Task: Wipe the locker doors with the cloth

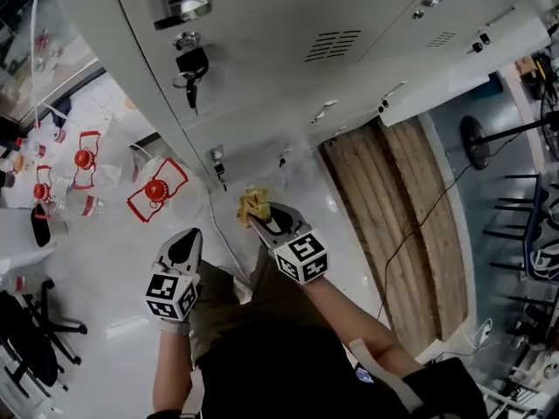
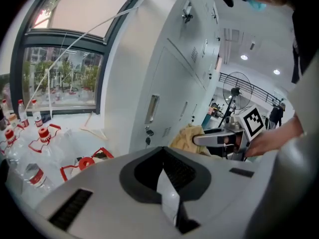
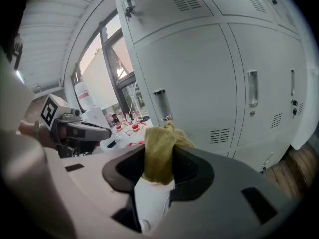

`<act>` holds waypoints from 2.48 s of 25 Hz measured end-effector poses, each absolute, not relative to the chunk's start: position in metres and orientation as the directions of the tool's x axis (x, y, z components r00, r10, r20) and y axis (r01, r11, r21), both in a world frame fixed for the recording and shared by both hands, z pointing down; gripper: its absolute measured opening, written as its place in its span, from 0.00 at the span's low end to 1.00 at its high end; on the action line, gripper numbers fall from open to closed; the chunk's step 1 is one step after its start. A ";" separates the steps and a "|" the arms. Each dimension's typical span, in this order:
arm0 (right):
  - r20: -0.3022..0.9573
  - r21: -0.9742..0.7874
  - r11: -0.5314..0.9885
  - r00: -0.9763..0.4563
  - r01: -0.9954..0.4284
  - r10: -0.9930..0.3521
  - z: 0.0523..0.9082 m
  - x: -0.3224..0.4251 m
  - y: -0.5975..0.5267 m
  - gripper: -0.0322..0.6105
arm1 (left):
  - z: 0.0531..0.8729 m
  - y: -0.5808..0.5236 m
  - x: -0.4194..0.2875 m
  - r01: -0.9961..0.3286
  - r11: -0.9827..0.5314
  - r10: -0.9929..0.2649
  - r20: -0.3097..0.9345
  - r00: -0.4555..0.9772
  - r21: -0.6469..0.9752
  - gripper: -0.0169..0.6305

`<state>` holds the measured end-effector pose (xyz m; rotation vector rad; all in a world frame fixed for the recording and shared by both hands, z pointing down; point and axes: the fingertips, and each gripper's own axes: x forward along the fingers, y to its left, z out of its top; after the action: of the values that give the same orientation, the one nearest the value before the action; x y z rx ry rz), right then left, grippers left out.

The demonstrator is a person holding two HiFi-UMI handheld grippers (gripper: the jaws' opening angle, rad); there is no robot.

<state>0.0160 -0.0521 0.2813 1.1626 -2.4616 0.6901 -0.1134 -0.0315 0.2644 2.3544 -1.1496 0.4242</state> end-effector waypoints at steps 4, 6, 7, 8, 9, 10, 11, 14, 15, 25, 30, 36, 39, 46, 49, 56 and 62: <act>0.481 -0.284 0.570 -0.629 -0.771 -0.611 0.342 0.005 -0.071 0.28 | 0.324 -0.053 -0.112 -0.803 -0.521 -0.651 0.474 0.593 0.289 0.04; 0.475 -0.284 0.580 -0.638 -0.763 -0.606 0.371 0.000 -0.081 0.28 | 0.354 -0.062 -0.113 -0.815 -0.508 -0.651 0.494 0.576 0.281 0.04; 0.472 -0.284 0.585 -0.642 -0.760 -0.605 0.385 -0.003 -0.085 0.28 | 0.369 -0.065 -0.114 -0.822 -0.498 -0.650 0.509 0.564 0.275 0.04; 0.469 -0.282 0.589 -0.645 -0.757 -0.604 0.398 -0.006 -0.089 0.28 | 0.384 -0.068 -0.115 -0.828 -0.490 -0.648 0.521 0.555 0.272 0.04; 0.465 -0.279 0.595 -0.648 -0.754 -0.603 0.410 -0.009 -0.093 0.28 | 0.397 -0.070 -0.115 -0.831 -0.484 -0.646 0.528 0.551 0.275 0.04; 0.460 -0.274 0.601 -0.651 -0.751 -0.604 0.421 -0.012 -0.097 0.28 | 0.409 -0.072 -0.115 -0.831 -0.479 -0.645 0.529 0.552 0.283 0.04; 0.453 -0.268 0.609 -0.655 -0.747 -0.605 0.430 -0.015 -0.101 0.28 | 0.420 -0.075 -0.115 -0.829 -0.478 -0.645 0.525 0.556 0.291 0.04; 0.428 -0.242 0.636 -0.669 -0.733 -0.608 0.459 -0.025 -0.113 0.28 | 0.445 -0.081 -0.113 -0.819 -0.497 -0.650 0.503 0.570 0.286 0.04; 0.418 -0.231 0.647 -0.675 -0.726 -0.608 0.468 -0.029 -0.116 0.28 | 0.453 -0.082 -0.112 -0.818 -0.506 -0.652 0.499 0.571 0.274 0.04; 0.290 -0.181 0.694 -0.712 -0.697 -0.639 0.536 -0.060 -0.148 0.28 | 0.530 -0.082 -0.124 -0.836 -0.514 -0.688 0.489 0.536 0.192 0.04; 0.222 -0.166 0.697 -0.715 -0.698 -0.663 0.538 -0.067 -0.164 0.28 | 0.554 -0.081 -0.136 -0.844 -0.504 -0.712 0.464 0.527 0.186 0.04; 0.227 -0.137 0.672 -0.684 -0.727 -0.693 0.539 -0.068 -0.169 0.28 | 0.568 -0.067 -0.137 -0.848 -0.489 -0.718 0.457 0.524 0.205 0.04; 0.222 -0.123 0.634 -0.644 -0.764 -0.733 0.539 -0.054 -0.174 0.28 | 0.569 -0.067 -0.132 -0.848 -0.491 -0.714 0.464 0.524 0.201 0.04; 0.241 -0.092 0.603 -0.605 -0.793 -0.759 0.545 -0.014 -0.187 0.28 | 0.576 -0.071 -0.120 -0.842 -0.496 -0.694 0.487 0.530 0.211 0.04; 0.243 -0.077 0.586 -0.585 -0.807 -0.774 0.545 0.003 -0.193 0.28 | 0.580 -0.073 -0.117 -0.840 -0.508 -0.685 0.501 0.528 0.191 0.04; 0.253 -0.071 0.501 -0.501 -0.863 -0.828 0.548 0.061 -0.212 0.28 | 0.585 -0.073 -0.120 -0.839 -0.511 -0.672 0.522 0.525 0.186 0.04; 0.261 -0.077 0.413 -0.418 -0.908 -0.870 0.551 0.116 -0.228 0.28 | 0.585 -0.073 -0.119 -0.837 -0.517 -0.672 0.520 0.528 0.181 0.04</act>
<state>0.1158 -0.2281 0.5508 1.5811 -2.4838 0.3083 -0.1189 -0.0730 0.5850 2.3597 -1.2362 0.5464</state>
